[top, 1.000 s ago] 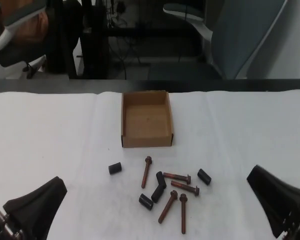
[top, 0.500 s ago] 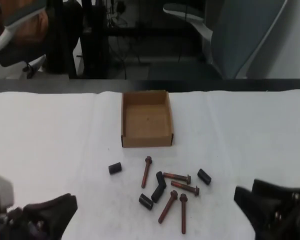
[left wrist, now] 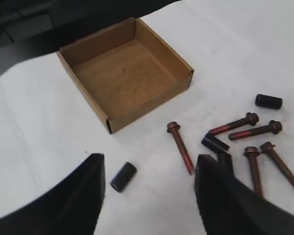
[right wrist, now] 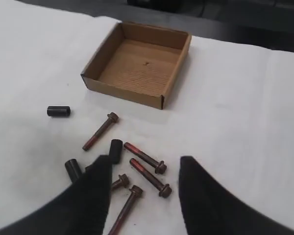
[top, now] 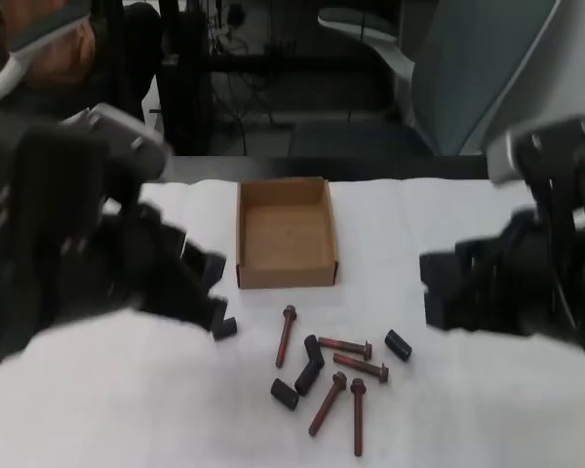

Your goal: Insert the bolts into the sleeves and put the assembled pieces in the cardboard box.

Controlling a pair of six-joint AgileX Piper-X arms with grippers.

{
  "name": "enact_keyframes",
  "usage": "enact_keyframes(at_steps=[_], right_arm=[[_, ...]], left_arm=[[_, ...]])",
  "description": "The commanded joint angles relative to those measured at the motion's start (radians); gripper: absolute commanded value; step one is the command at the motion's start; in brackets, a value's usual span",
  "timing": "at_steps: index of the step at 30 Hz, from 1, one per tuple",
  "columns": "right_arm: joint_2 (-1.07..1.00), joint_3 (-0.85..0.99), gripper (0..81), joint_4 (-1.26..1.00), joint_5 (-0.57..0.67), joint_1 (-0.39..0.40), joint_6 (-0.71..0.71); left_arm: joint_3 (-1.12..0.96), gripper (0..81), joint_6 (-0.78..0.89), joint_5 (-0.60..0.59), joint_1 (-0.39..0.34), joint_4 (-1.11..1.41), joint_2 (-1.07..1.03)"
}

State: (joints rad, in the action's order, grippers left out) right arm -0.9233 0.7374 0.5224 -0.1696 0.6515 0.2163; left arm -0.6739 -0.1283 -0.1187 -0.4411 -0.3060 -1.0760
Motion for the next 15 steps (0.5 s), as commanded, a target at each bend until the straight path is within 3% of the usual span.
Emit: enact_keyframes(at_steps=[1,9,12,15], right_arm=[[-0.025,0.074,41.3,0.080,0.021,-0.043,-0.030],[-0.025,0.120,41.3,0.094,0.262,-0.125,0.008],[-0.025,0.120,41.3,0.094,0.291,-0.132,0.011],[-0.025,0.120,41.3,0.094,0.291,-0.132,0.011]], left_arm=[[-0.123,52.8,-0.186,0.028,0.001,-0.041,-0.136],[-0.451,52.8,-0.393,0.050,0.001,-0.355,-0.504],[-0.560,52.8,-0.478,0.052,0.001,-0.523,-0.621],[-0.630,52.8,-0.579,0.134,0.001,-0.645,-0.710]])
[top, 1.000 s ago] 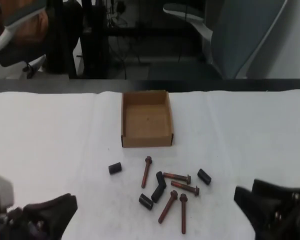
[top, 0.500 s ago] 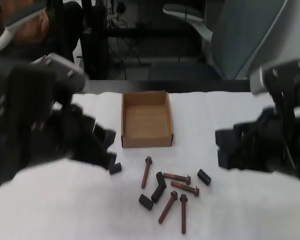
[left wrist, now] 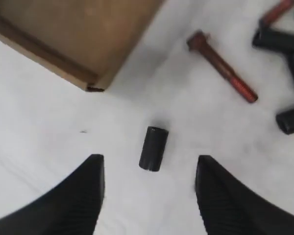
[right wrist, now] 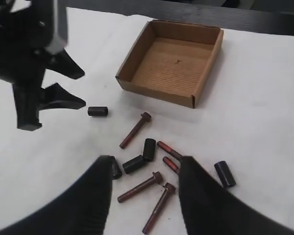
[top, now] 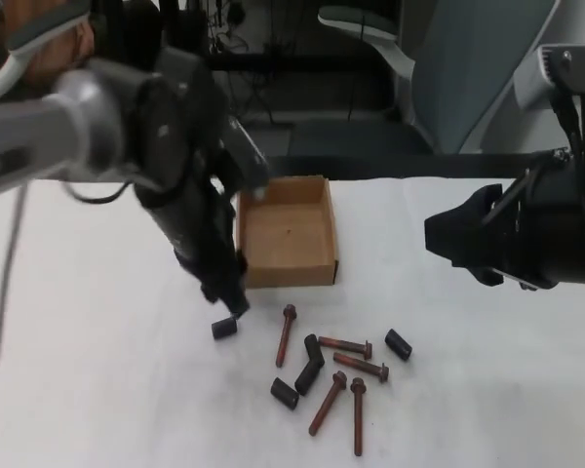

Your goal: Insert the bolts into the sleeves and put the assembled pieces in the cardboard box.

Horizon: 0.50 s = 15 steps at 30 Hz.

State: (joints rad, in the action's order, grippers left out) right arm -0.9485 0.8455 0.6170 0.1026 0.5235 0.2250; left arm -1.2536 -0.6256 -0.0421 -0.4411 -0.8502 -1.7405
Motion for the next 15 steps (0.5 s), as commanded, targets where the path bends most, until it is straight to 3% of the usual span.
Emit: enact_keyframes(at_steps=[1,4,15], right_arm=[[0.000,0.012,41.3,-0.001,0.019,-0.004,0.003],[0.000,0.012,41.3,-0.001,0.039,-0.004,0.003],[0.000,0.012,41.3,-0.001,0.061,-0.004,0.003]], left_arm=[[-0.057,52.8,-0.104,0.088,0.001,-0.110,-0.065],[-0.057,52.8,-0.183,0.111,0.001,-0.100,-0.109],[-0.057,52.8,-0.164,0.055,0.001,-0.005,-0.193]])
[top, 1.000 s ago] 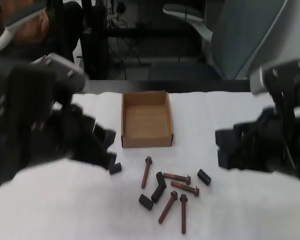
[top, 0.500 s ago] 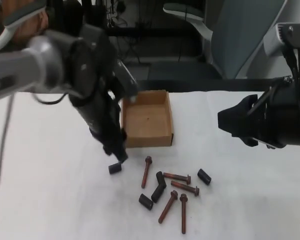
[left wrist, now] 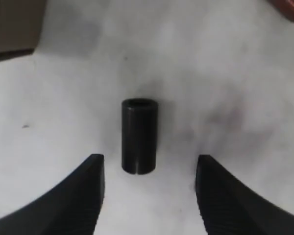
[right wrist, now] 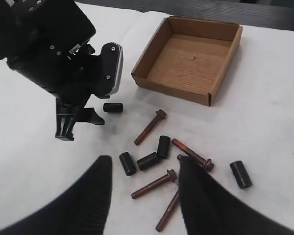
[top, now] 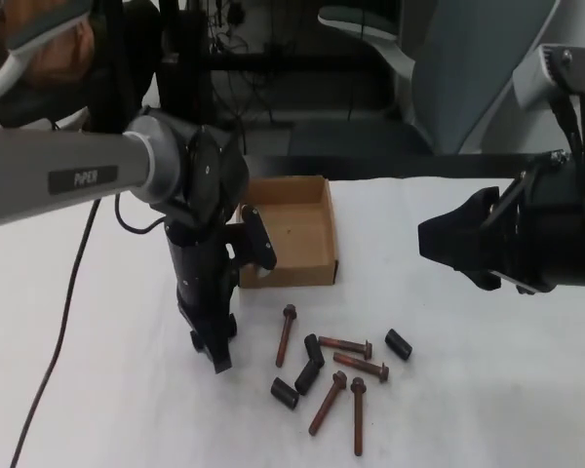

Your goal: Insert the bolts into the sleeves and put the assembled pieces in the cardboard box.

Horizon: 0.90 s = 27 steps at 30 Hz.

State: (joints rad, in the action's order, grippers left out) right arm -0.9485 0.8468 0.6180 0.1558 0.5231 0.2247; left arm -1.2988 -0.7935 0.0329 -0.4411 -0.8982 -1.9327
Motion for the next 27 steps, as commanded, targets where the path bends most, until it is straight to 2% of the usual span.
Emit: enact_keyframes(at_steps=[1,4,6,12,13,14,15,17,22,27], right_arm=[[0.000,0.011,41.3,-0.002,0.008,-0.004,0.003],[0.000,0.011,41.3,-0.002,0.008,-0.004,0.003],[0.000,0.011,41.3,0.000,0.007,-0.004,0.003],[-0.017,0.011,41.3,0.078,-0.045,-0.004,0.016],[-0.032,0.011,41.3,0.100,-0.063,-0.004,0.028],[-0.052,0.011,41.3,0.113,-0.068,-0.004,0.040],[-0.078,0.011,41.3,0.127,-0.064,-0.004,0.052],[-0.131,0.011,41.3,0.135,-0.059,-0.001,0.069],[-0.300,0.011,41.3,0.136,-0.037,0.032,0.105],[-0.447,0.011,41.3,0.090,-0.046,0.093,0.136]], left_arm=[[-0.012,52.8,0.006,-0.025,0.001,0.064,-0.004],[-0.012,52.5,0.008,-0.038,-0.001,0.102,-0.021],[-0.014,49.1,0.008,-0.025,-0.001,0.099,-0.040],[-0.014,26.3,0.051,0.003,-0.001,0.083,-0.115],[-0.014,18.8,0.071,0.019,-0.001,0.075,-0.122],[-0.014,7.4,0.107,0.036,-0.001,0.064,-0.124],[-0.014,1.4,0.144,0.043,-0.001,0.043,-0.123],[-0.014,1.8,0.182,0.015,0.001,0.011,-0.098],[0.017,1.8,0.347,-0.221,0.033,0.053,0.063],[0.133,1.8,0.436,-0.244,0.071,0.234,0.349]])
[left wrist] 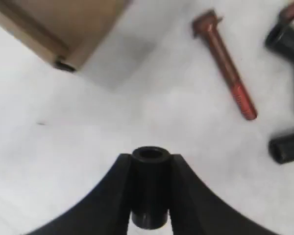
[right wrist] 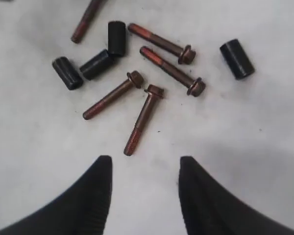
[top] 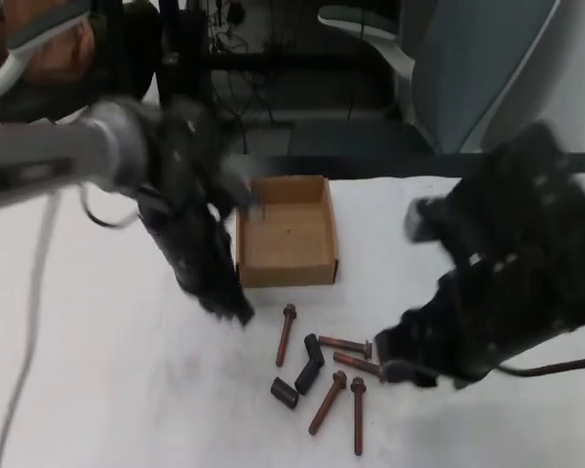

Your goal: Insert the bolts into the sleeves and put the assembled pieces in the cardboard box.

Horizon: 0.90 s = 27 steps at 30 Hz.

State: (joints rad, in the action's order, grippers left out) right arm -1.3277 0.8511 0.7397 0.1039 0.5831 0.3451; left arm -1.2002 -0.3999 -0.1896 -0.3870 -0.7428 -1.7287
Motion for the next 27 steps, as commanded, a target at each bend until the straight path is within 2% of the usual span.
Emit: enact_keyframes(at_steps=[1,5,10,22,27], right_arm=[[-0.095,0.007,41.3,-0.053,0.006,0.047,0.023],[-0.183,0.007,41.3,-0.120,0.006,0.092,0.068],[-0.260,0.010,41.3,-0.155,-0.011,0.102,0.105],[-0.364,0.136,40.7,-0.119,-0.125,0.087,0.057],[-0.443,0.213,26.3,-0.011,-0.129,0.037,0.028]], left_arm=[[0.064,1.8,0.054,-0.020,0.021,0.100,0.208],[0.192,1.8,0.097,-0.014,0.042,0.186,0.466],[0.336,1.8,0.158,-0.015,0.066,0.262,0.699],[0.517,1.8,0.220,-0.022,0.076,0.253,0.937],[0.559,1.8,0.220,-0.022,0.076,0.251,0.992]])
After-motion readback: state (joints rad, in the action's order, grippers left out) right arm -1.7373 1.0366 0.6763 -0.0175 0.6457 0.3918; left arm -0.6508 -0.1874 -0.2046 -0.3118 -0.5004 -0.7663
